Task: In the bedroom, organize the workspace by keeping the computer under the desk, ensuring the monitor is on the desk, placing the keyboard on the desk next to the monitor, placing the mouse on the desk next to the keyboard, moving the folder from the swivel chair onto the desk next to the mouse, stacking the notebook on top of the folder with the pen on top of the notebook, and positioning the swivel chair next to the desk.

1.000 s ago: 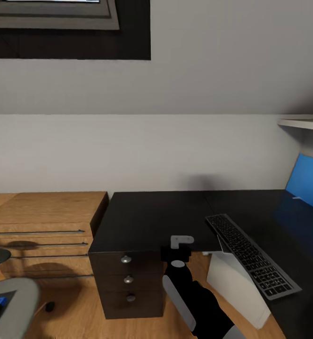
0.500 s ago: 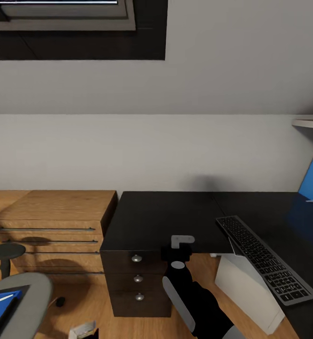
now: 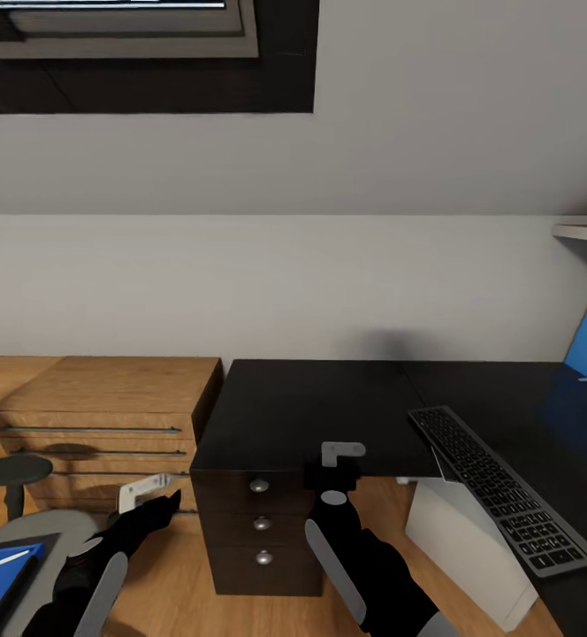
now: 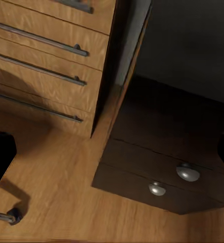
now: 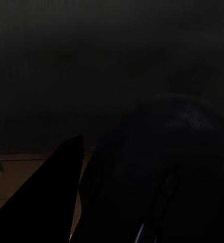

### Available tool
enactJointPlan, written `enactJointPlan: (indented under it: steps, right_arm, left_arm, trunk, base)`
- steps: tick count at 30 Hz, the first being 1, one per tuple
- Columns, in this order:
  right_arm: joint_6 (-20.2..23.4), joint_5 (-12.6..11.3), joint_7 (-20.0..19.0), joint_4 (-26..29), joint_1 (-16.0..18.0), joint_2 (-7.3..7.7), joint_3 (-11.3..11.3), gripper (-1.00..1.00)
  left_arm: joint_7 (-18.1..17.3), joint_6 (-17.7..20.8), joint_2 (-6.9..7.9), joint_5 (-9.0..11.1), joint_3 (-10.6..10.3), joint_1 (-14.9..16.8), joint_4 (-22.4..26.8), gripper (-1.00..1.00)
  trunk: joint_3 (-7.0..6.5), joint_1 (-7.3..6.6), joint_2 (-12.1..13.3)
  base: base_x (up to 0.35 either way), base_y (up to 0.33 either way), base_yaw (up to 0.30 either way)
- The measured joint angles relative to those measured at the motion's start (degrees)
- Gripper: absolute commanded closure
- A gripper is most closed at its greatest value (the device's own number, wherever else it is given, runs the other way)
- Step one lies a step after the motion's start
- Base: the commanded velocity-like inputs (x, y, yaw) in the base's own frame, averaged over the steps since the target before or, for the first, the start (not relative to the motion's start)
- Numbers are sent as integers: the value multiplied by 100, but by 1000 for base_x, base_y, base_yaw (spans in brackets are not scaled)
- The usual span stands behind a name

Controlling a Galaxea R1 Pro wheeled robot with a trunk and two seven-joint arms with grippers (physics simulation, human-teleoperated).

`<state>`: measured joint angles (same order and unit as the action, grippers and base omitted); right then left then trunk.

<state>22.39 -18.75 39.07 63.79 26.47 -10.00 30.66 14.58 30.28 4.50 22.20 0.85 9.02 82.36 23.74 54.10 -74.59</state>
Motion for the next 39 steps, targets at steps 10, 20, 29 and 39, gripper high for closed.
enactJointPlan:
  steps: [10,20,29,39]
  right_arm:
    - [4,-9,-45,-9,-1,0,-6,100]
    - [8,-44,-416,-3,-2,185,11,100]
    - [10,-40,-995,-10,-1,214,7,100]
    - [10,-27,-1002,-14,-1,222,6,100]
  left_arm:
    - [117,27,15,-520,48,-9,-262,-100]
    - [106,-303,-9,-568,4,-188,-252,-100]
    - [97,-451,-20,-558,-163,-289,-236,-100]
    - [95,-454,-24,-556,-180,-290,-262,-100]
  trunk:
    - [0,0,0]
    - [0,0,0]
    - [0,-3,0]
    - [0,-3,0]
  base:
    - [0,0,255]
    - [0,0,270]
    - [111,69,269]
    - [207,44,173]
